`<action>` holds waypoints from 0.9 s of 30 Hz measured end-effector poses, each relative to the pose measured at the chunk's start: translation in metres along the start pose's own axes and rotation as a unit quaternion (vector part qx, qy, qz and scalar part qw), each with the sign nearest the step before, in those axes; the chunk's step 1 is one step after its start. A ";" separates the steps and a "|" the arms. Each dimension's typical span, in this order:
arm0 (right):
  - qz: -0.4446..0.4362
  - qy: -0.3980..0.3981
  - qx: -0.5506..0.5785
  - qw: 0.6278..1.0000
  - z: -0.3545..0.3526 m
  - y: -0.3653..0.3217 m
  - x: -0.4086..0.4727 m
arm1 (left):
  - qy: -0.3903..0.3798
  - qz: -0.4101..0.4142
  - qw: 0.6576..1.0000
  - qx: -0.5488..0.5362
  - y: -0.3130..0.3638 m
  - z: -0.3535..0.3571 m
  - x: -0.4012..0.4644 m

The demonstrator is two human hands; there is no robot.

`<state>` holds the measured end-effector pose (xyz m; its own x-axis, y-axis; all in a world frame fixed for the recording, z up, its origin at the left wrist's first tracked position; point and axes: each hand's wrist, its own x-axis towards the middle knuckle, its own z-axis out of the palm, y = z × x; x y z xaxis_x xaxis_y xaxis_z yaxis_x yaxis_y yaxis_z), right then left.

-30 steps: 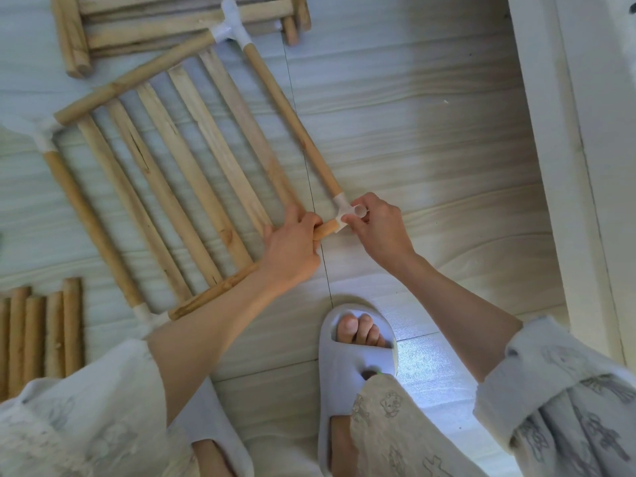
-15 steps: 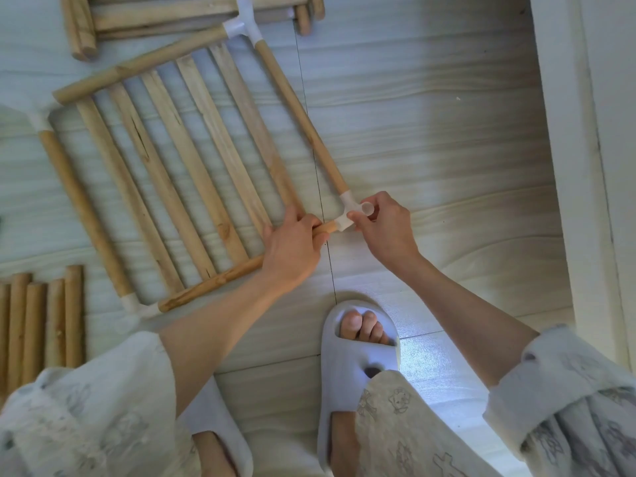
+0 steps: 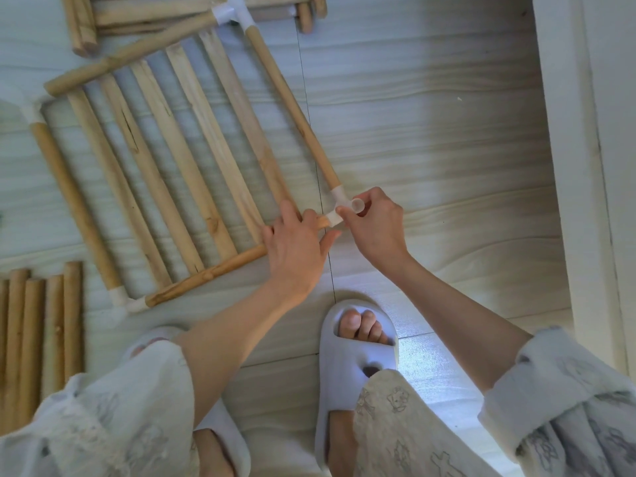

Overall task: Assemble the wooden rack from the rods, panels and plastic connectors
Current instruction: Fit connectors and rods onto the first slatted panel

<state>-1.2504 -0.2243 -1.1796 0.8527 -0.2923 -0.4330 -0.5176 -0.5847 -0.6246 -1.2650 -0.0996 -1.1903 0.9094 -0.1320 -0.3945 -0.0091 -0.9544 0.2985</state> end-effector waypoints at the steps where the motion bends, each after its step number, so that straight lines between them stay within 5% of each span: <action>1: 0.002 -0.004 -0.001 1.000 0.000 -0.003 0.000 | 0.010 -0.001 1.000 0.022 -0.003 -0.002 0.000; 8: -0.056 -0.013 0.004 0.998 -0.015 -0.021 -0.009 | 0.038 0.101 0.992 0.064 -0.016 -0.033 -0.013; 14: -0.137 -0.015 0.090 0.986 -0.054 -0.067 -0.033 | 0.008 0.110 0.990 0.092 -0.004 -0.118 -0.019; 20: -0.207 -0.059 0.154 0.964 -0.094 -0.116 -0.074 | 0.016 0.214 0.972 0.097 -0.008 -0.219 -0.039; 27: -0.196 0.004 0.210 0.958 -0.119 -0.159 -0.110 | 0.066 0.257 0.961 0.078 -0.004 -0.275 -0.066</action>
<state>-1.2533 -0.1898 -0.9552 0.9870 -0.1191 -0.1075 -0.1386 -0.2947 -0.9455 -1.2105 -0.0132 -0.9271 0.8127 -0.5715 -0.1134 -0.5240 -0.8020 0.2868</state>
